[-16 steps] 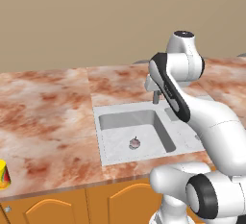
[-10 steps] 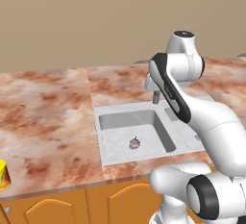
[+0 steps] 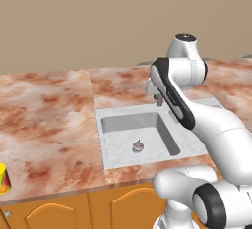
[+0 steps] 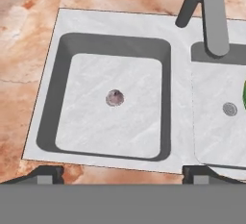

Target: Remove the corn and garlic from the sink. Then move the bowl and cup from the counter to the sink for washing.

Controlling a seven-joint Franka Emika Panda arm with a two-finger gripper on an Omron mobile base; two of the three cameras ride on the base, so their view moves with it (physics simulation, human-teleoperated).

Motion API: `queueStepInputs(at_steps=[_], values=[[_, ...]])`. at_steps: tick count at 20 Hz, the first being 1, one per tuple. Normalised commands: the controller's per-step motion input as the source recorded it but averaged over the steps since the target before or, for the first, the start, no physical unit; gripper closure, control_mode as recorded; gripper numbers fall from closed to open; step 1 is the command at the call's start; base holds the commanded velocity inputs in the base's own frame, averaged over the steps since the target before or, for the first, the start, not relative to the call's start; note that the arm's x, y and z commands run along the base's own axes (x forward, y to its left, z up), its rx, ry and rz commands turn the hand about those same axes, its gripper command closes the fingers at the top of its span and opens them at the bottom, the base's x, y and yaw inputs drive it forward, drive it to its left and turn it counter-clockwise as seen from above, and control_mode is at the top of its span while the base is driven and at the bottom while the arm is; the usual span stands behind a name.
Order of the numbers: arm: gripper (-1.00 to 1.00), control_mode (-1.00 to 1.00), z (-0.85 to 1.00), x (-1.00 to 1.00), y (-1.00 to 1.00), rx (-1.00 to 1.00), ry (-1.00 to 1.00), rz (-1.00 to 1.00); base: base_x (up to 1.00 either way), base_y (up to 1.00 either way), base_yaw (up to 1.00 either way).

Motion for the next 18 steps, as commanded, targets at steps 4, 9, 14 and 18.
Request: queueStepInputs(at_steps=[4,9,14,18], values=[[-1.00,-1.00,-0.15,0.00,0.08,0.00,-0.10,0.00,0.00,0.00,0.00],[-1.00,-1.00,-0.17,0.01,0.07,0.00,-0.08,0.00,0.00,0.00,0.00],[-1.00,-1.00,-0.16,0.05,0.04,0.05,-0.05,0.00,0.00,0.00,0.00],[-1.00,-1.00,-0.16,0.06,0.02,0.09,0.00,0.00,0.00,0.00,0.00]])
